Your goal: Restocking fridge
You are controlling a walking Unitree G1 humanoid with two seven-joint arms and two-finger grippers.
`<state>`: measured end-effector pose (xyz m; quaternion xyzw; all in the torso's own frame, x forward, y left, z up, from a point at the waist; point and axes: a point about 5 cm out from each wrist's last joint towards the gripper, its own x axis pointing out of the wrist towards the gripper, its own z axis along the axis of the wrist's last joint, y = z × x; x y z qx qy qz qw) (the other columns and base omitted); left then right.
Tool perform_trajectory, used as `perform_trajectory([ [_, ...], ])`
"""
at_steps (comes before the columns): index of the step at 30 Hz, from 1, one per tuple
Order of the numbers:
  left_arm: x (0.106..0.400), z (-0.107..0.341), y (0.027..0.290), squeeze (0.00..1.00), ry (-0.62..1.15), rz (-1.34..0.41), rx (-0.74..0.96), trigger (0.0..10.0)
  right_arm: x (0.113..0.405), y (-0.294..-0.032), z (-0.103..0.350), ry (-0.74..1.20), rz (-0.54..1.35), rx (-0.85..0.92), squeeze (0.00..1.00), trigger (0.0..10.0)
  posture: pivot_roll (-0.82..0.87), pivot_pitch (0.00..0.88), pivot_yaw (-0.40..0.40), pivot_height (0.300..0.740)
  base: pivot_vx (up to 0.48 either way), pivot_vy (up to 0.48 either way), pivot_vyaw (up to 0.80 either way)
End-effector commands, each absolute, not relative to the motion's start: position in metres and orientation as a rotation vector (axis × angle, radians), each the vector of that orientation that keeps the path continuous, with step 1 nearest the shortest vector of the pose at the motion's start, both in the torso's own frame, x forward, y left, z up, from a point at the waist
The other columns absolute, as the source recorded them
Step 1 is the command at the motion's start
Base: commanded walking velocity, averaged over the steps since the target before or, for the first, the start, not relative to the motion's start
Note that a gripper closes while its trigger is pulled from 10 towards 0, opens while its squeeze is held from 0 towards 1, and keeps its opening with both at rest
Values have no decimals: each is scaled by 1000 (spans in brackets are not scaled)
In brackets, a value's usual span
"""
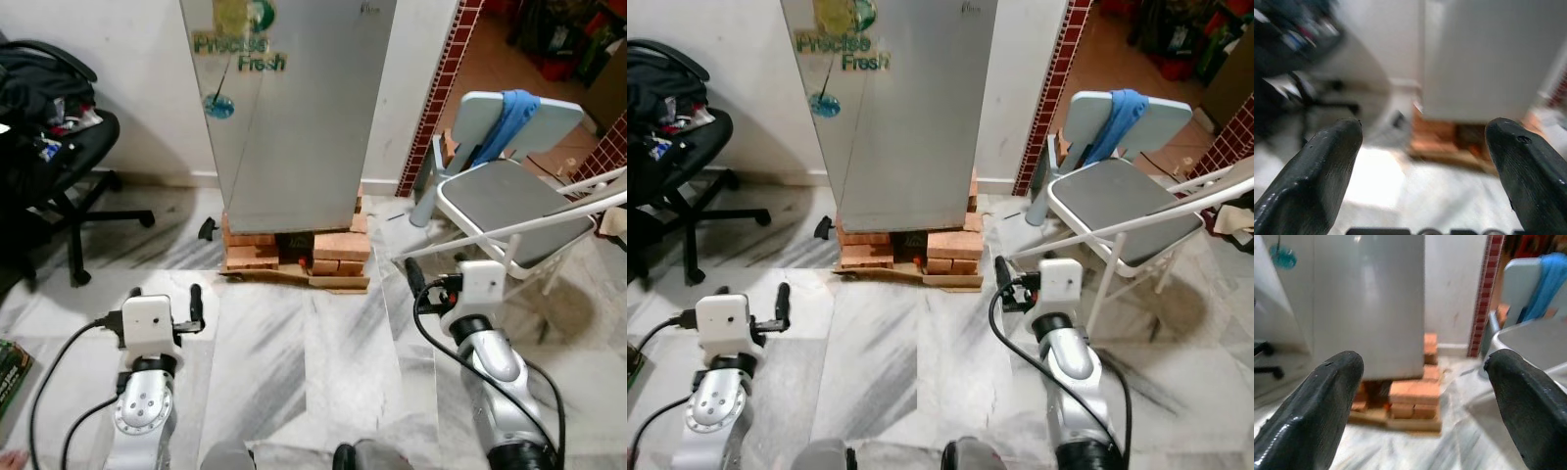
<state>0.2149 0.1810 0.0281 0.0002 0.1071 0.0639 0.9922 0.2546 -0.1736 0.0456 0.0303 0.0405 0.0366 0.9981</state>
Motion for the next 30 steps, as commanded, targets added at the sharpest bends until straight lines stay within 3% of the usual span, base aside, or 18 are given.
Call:
perform_trajectory([
  [1, 219, 27, 184, 0, 222, 133, -8, 10000, 261, -179, 50, 54, 69, 30, 0, 10000, 52, 23, -6, 740, 0, 0, 0],
  [21, 236, 43, 192, 0, 135, 125, 29, 10000, 274, -178, 55, 42, 54, 51, 0, 10000, 59, 62, -18, 740, 0, 0, 0],
  [30, 240, 48, 191, 0, 115, 108, 39, 10000, 279, -177, 57, 42, 74, 51, 0, 10000, 59, 62, -26, 740, 0, 459, 0],
])
